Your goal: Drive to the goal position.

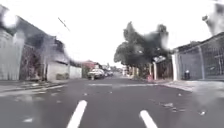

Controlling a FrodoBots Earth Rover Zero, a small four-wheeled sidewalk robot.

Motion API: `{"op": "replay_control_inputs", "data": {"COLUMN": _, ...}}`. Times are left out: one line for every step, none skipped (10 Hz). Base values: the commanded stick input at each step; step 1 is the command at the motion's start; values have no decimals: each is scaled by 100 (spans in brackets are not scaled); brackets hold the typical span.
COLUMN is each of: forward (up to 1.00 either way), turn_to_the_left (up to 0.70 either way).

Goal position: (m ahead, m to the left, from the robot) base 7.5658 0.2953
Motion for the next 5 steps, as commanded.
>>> {"op": "replay_control_inputs", "data": {"forward": 100, "turn_to_the_left": -20}}
{"op": "replay_control_inputs", "data": {"forward": 100, "turn_to_the_left": -37}}
{"op": "replay_control_inputs", "data": {"forward": 100, "turn_to_the_left": -35}}
{"op": "replay_control_inputs", "data": {"forward": 100, "turn_to_the_left": -39}}
{"op": "replay_control_inputs", "data": {"forward": 100, "turn_to_the_left": -9}}
